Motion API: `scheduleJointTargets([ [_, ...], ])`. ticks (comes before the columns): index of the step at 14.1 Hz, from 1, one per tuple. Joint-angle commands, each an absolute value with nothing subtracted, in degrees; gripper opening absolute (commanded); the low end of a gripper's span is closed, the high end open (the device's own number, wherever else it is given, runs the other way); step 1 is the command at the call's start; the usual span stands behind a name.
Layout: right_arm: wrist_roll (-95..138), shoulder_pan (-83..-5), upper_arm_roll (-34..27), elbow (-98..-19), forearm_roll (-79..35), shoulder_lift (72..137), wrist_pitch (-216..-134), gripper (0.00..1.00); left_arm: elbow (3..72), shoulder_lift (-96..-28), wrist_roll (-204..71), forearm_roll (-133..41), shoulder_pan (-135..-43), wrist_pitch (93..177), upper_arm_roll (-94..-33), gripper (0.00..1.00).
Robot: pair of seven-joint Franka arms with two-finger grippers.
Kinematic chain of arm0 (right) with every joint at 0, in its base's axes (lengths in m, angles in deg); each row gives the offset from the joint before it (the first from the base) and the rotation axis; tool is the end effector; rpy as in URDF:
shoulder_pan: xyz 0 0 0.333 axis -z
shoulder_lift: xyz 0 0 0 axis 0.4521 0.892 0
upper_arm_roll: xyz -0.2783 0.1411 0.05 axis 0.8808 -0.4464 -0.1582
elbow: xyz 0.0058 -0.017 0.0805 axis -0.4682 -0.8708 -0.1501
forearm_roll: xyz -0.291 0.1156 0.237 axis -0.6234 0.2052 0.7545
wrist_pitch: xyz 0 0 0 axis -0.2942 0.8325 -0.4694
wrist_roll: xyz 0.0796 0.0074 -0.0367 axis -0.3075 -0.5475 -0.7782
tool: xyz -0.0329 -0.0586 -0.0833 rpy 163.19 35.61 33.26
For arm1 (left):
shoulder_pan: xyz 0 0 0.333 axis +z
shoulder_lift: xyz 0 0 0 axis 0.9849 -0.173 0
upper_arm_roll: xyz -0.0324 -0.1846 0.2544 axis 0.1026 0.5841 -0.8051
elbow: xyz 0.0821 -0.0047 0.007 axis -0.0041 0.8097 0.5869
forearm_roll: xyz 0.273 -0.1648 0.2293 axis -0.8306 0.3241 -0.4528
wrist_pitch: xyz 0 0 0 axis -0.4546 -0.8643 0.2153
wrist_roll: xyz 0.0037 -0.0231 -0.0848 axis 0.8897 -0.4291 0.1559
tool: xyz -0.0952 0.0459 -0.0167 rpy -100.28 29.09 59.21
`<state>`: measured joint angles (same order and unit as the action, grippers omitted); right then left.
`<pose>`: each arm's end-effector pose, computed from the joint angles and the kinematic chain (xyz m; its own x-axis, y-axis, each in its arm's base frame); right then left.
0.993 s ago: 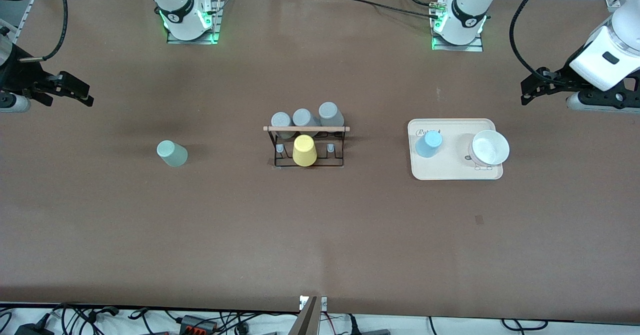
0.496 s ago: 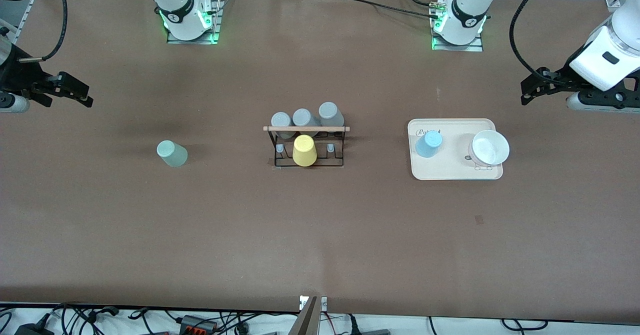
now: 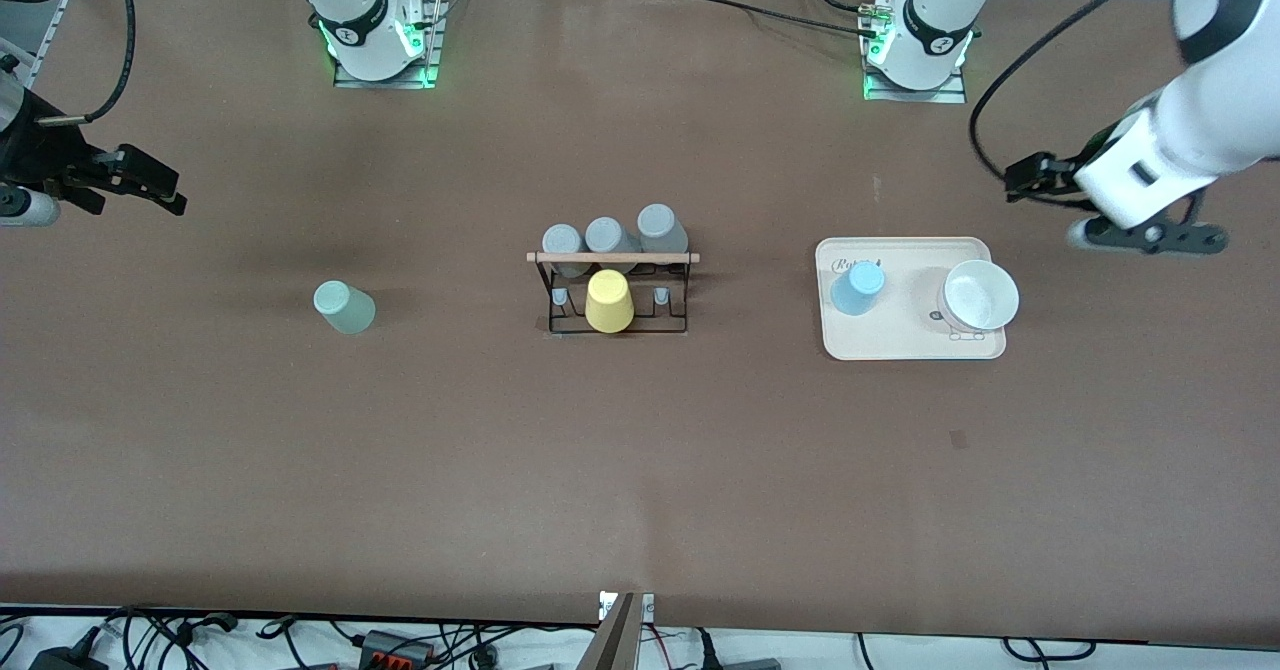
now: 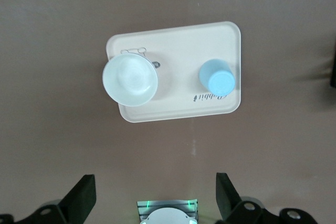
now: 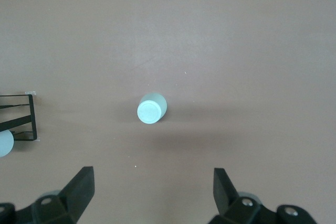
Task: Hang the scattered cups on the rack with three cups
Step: 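Reach the left gripper to the light blue cup and grasp it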
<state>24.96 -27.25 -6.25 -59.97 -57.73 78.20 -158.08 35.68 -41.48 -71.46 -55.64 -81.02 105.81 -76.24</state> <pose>0.5482 -0.0189 0.5763 0.9998 -0.0150 0.0143 -0.0147 -0.9997 -0.0217 0.5559 -0.0603 0.5091 0.9605 -0.0814 -0.2661 -0.0865 -0.9962 -0.0076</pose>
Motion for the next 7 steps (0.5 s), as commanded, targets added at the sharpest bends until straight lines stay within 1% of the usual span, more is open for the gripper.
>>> scheduleJointTargets([
  [1, 24.28, -27.40, -6.11, -61.06, -57.92, 77.38, -158.89, 1.00, 45.65, -43.41, -68.65, -55.23, -81.27, 120.49, -73.90, 1.00],
  [2, 24.37, -27.40, -6.11, -61.06, -57.92, 77.47, -158.97, 1.00, 50.49, -43.32, -65.40, -55.23, -81.27, 127.88, -71.81, 1.00],
  [5, 24.37, -27.40, -6.11, -60.45, -57.92, 78.26, -158.89, 1.00, 57.89, -44.10, -57.14, -55.66, -81.53, 140.92, -67.75, 1.00],
  [7, 24.37, -27.40, -6.11, -60.36, -57.92, 78.35, -158.97, 1.00, 63.43, -45.95, -53.00, -56.19, -82.14, 151.72, -66.25, 1.00],
])
